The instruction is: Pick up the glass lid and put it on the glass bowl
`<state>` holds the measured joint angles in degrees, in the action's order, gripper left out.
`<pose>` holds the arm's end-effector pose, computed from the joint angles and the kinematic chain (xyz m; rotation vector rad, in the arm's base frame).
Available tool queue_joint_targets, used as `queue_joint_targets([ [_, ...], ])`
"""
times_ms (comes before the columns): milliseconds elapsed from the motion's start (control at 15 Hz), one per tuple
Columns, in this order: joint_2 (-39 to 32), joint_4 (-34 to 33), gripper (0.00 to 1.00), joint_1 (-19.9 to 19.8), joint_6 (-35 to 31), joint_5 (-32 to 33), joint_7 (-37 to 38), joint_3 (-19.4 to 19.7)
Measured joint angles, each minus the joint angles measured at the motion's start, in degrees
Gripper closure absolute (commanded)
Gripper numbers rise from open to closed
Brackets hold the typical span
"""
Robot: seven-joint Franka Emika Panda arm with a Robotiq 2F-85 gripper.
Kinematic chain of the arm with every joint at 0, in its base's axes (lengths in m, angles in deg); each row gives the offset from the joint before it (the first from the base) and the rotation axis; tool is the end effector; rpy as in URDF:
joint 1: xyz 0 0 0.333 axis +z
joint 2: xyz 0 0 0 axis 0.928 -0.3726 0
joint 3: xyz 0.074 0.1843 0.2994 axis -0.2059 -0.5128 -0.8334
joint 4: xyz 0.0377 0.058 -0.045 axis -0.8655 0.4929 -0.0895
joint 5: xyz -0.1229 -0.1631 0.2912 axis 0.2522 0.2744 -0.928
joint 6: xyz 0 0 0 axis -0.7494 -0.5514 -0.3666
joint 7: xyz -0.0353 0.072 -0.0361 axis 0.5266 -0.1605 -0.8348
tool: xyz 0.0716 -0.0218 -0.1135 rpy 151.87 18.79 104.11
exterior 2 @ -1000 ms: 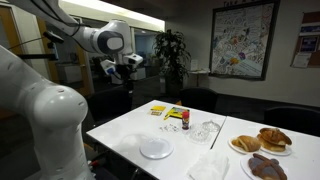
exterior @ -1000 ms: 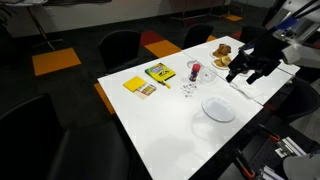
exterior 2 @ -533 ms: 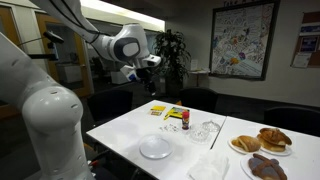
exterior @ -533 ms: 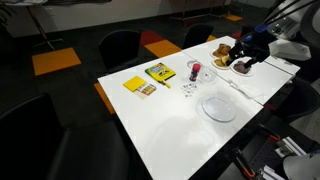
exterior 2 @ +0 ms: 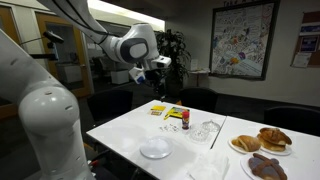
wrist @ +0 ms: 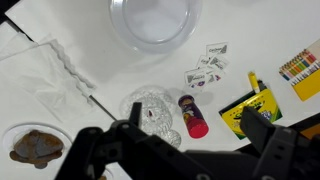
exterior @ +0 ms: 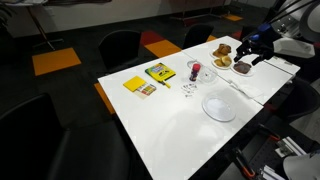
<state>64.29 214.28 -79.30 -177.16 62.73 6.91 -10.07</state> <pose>0.3278 -0.0604 0.4277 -2.9327 0.8447 -0.4738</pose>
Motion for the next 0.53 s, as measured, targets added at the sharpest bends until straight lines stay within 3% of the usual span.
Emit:
queue_joint_targets([
  [267,-0.4,-0.1,0.0,-1.0,-2.3,0.8,0.1,0.4],
  [533,-4.9,-1.2,0.0,-5.5,-11.0,3.9,-0.1,2.3],
])
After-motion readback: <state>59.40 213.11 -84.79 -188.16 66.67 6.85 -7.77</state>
